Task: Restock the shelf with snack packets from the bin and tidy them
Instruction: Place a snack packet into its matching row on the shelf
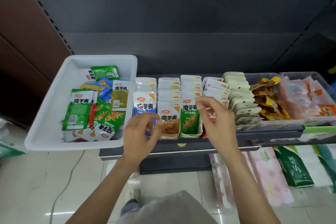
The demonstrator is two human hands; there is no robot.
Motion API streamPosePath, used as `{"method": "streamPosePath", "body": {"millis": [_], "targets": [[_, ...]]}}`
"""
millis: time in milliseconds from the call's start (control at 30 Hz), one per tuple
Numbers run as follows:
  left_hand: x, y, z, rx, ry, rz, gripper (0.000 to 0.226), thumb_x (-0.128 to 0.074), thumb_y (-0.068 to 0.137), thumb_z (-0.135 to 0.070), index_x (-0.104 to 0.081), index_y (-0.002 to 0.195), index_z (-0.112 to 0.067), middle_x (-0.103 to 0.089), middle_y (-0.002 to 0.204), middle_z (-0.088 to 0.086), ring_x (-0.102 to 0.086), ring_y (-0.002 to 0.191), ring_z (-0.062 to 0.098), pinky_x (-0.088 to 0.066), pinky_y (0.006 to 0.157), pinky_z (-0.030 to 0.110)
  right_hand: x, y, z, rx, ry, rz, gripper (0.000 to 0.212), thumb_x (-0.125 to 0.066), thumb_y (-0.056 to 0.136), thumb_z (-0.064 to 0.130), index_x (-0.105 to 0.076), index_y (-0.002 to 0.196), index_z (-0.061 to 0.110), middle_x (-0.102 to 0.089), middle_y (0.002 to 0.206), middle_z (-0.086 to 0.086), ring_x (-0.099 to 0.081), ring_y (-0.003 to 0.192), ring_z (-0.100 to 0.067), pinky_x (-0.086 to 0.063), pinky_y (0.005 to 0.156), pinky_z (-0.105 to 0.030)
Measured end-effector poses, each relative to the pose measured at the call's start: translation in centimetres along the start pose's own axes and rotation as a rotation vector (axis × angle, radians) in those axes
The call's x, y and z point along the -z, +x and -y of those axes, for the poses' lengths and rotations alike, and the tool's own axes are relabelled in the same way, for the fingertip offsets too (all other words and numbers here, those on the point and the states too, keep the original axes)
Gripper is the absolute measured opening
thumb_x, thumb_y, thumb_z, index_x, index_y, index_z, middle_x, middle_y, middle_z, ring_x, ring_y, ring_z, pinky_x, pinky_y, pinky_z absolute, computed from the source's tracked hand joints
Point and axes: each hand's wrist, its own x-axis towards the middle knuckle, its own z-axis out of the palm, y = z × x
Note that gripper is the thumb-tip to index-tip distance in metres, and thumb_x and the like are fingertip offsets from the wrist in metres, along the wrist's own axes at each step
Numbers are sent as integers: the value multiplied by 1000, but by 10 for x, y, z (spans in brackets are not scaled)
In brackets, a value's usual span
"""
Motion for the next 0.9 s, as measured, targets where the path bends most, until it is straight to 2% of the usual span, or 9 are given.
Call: {"method": "streamPosePath", "body": {"millis": [67, 167, 233, 333, 433, 567, 667, 767, 900], "targets": [[39, 4, 32, 120, 57, -51, 20, -49, 89, -31, -60, 89, -14, -56, 67, 0, -50, 64, 15, -39, 59, 28, -26, -2, 23, 4, 104, 112, 16, -57, 93, 13, -66, 106, 17, -69, 96, 12, -61, 89, 2, -45, 75, -9], [89, 11, 96, 291, 239, -8, 21, -58, 85, -25, -61, 99, -10, -62, 86, 4, -55, 80, 24, -42, 69, 32, -72, 3, 53, 48, 199, 277, 18, -57, 93, 10, -67, 105, 19, -68, 94, 15, -61, 86, 3, -44, 73, -8], [115, 15, 143, 445, 371, 95, 35, -69, 81, -18, -60, 112, -7, -61, 103, 12, -55, 95, 34, -42, 82, 39, -112, 11, 74, 64, 220, 394, 21, -56, 93, 9, -66, 109, 17, -68, 100, 11, -61, 87, -2, -48, 75, -14], [130, 23, 190, 644, 456, 311, 62, -72, 79, -28, -47, 132, -8, -52, 125, 18, -47, 113, 38, -39, 95, 46, -177, 22, 97, 48, 148, 612, 27, -55, 93, 11, -61, 119, 14, -64, 115, 1, -60, 94, -7, -48, 85, -19], [127, 32, 210, 627, 528, 518, 81, -66, 80, -49, -32, 142, -9, -39, 140, 14, -35, 126, 32, -35, 103, 43, -241, 31, 108, 40, -40, 764, 37, -53, 94, 16, -51, 131, 14, -54, 130, -6, -61, 100, -17, -42, 102, -31], [118, 42, 216, 573, 685, 694, 94, -64, 72, -64, -29, 137, -6, -35, 134, 13, -33, 122, 28, -38, 100, 38, -298, 39, 111, -62, -180, 810, 46, -47, 96, 10, -38, 141, 10, -47, 139, -11, -48, 124, -23, -40, 104, -37], [119, 48, 219, 539, 707, 771, 84, -63, 75, -58, -32, 132, -4, -39, 128, 13, -38, 117, 27, -40, 96, 35, -314, 39, 113, -123, -240, 816, 45, -42, 97, 7, -37, 142, 10, -57, 127, -12, -57, 110, -25, -49, 89, -34], [129, 54, 219, 541, 540, 773, 46, -53, 88, -39, -47, 119, -6, -52, 119, 14, -50, 107, 29, -42, 88, 35, -318, 37, 115, -179, -236, 797, 43, -42, 98, 11, -39, 141, 11, -58, 126, -10, -58, 109, -24, -44, 79, -29], [148, 56, 208, 489, 288, 483, 24, -48, 95, -18, -58, 114, -7, -67, 94, 16, -62, 83, 33, -44, 69, 34, -309, 36, 121, -339, 62, 670, 47, -48, 98, 21, -34, 143, 15, -54, 130, 0, -57, 110, -17, -44, 89, -27]]}}
